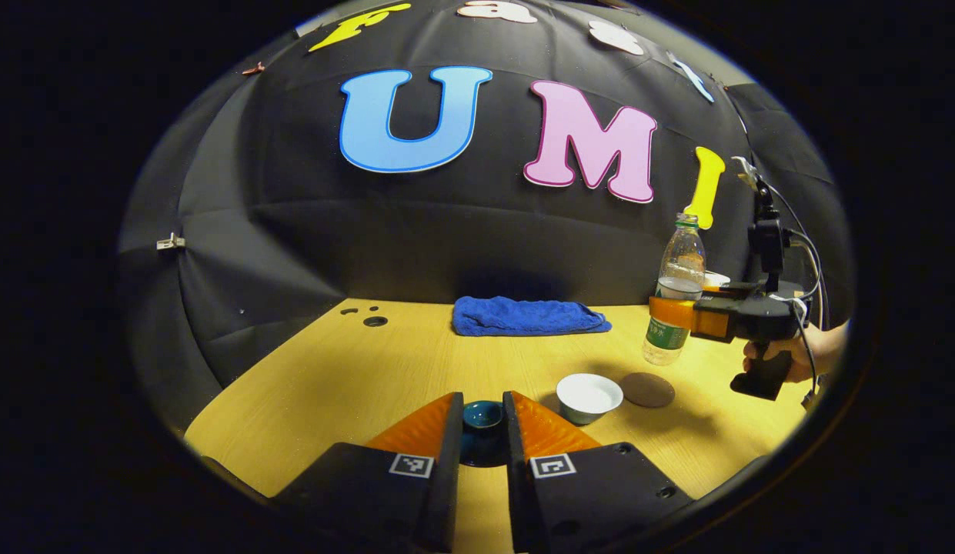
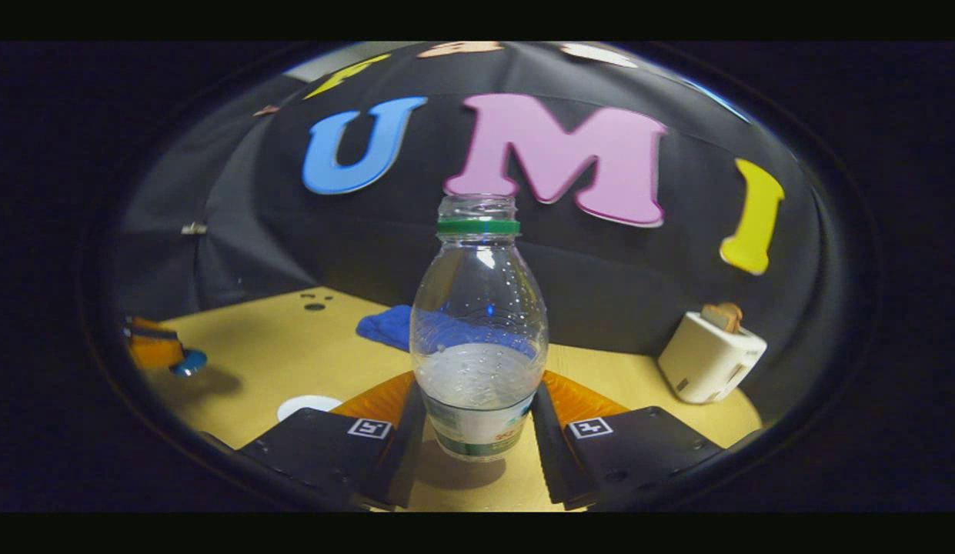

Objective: Open the teacup lid with one hand, grasp the water bottle and pour water into the teacup with the other hand; after pouring, place the water bottle on the coaster and then close the teacup lid.

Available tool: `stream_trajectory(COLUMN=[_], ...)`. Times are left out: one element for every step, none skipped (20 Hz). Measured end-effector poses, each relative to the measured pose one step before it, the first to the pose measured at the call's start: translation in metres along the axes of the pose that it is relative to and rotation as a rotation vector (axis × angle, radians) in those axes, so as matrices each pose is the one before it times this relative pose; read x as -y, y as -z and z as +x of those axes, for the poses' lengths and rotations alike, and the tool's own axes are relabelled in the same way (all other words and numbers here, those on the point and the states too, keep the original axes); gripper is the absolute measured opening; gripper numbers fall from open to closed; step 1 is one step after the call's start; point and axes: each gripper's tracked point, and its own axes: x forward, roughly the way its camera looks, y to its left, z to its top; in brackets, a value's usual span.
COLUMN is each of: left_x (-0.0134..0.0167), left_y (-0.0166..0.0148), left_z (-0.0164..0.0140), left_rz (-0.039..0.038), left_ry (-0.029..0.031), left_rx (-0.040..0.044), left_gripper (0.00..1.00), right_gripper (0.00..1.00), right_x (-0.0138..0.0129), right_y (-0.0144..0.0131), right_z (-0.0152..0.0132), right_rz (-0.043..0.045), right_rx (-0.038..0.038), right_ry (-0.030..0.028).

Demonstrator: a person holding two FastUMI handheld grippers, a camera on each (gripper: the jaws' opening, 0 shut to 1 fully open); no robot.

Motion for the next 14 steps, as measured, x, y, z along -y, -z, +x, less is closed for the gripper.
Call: stream_trajectory(left_x=[0.00192, 0.00255, 0.00259, 0.00209, 0.00159, 0.00166, 0.00232, 0.00169, 0.00062, 0.00114, 0.00021, 0.00029, -0.00020, 0.00027], left_y=[0.00058, -0.00062, 0.00076, -0.00055, 0.00057, -0.00023, 0.00031, -0.00006, -0.00013, -0.00035, 0.00094, -0.00081, 0.00071, 0.00018], left_z=[0.00046, 0.00084, 0.00064, 0.00044, 0.00108, 0.00034, 0.00132, 0.00062, 0.00035, 0.00005, 0.00113, -0.00003, -0.00090, 0.00092], left_rz=[0.00277, 0.00279, 0.00122, 0.00032, 0.00071, 0.00105, 0.00060, 0.00056, 0.00003, -0.00005, 0.00034, 0.00081, 0.00105, 0.00080], left_ry=[0.00212, 0.00293, 0.00244, 0.00198, 0.00210, 0.00144, 0.00171, 0.00197, 0.00127, 0.00058, 0.00035, 0.00045, 0.00084, 0.00074], left_rx=[0.00102, 0.00061, -0.00116, -0.00075, -0.00076, -0.00041, -0.00065, -0.00120, 0.00003, -0.00026, 0.00047, 0.00094, -0.00061, -0.00126], left_gripper=[0.31, 0.31, 0.31, 0.31, 0.31, 0.31, 0.31, 0.31, 0.31, 0.31, 0.31, 0.31, 0.31, 0.31], right_gripper=[0.68, 0.67, 0.67, 0.67, 0.67, 0.67, 0.67, 0.68, 0.68, 0.68, 0.70, 0.71, 0.71, 0.72], right_x=[0.00599, 0.00477, 0.00196, -0.00115, -0.00083, -0.00197, -0.00180, -0.00310, -0.00155, 0.00143, -0.00004, -0.00113, 0.00152, 0.00105], right_y=[0.00135, 0.00593, 0.00659, 0.00879, 0.00742, 0.00606, 0.00518, 0.00693, 0.00507, 0.00294, 0.00061, -0.00126, 0.00005, 0.00037], right_z=[-0.00076, 0.00007, 0.00042, 0.00273, 0.00026, 0.00090, 0.00176, -0.00149, 0.00061, -0.00067, 0.00099, 0.00176, 0.00040, -0.00145], right_rz=[0.05918, 0.03348, 0.01140, 0.00884, 0.00223, -0.00045, -0.00064, -0.00210, -0.00199, -0.00440, -0.00291, -0.00325, -0.00671, -0.00383], right_rx=[0.00240, -0.00553, -0.01252, -0.01128, -0.01034, -0.01155, -0.00932, -0.00959, -0.00857, -0.00483, -0.00127, 0.00183, 0.00142, 0.00065], right_ry=[-0.00564, -0.00221, -0.00041, -0.00069, 0.00082, -0.00126, -0.00397, -0.00562, -0.00230, -0.00021, -0.00213, -0.00034, 0.00467, 0.00156])
